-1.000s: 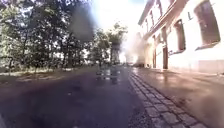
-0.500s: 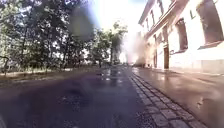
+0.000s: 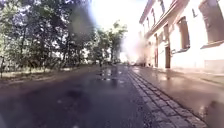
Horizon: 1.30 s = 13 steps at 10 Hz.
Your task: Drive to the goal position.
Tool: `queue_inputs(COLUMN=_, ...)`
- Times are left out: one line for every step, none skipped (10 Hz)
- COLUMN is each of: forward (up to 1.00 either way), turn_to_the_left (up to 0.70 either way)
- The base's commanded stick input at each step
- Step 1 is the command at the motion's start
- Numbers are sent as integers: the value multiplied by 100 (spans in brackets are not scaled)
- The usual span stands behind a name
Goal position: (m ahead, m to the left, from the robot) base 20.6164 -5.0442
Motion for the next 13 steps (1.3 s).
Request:
queue_inputs(forward=50, turn_to_the_left=0)
queue_inputs(forward=50, turn_to_the_left=0)
queue_inputs(forward=50, turn_to_the_left=0)
queue_inputs(forward=50, turn_to_the_left=0)
queue_inputs(forward=50, turn_to_the_left=0)
queue_inputs(forward=50, turn_to_the_left=0)
queue_inputs(forward=50, turn_to_the_left=0)
queue_inputs(forward=50, turn_to_the_left=0)
queue_inputs(forward=50, turn_to_the_left=0)
queue_inputs(forward=50, turn_to_the_left=0)
queue_inputs(forward=50, turn_to_the_left=0)
queue_inputs(forward=50, turn_to_the_left=0)
queue_inputs(forward=50, turn_to_the_left=0)
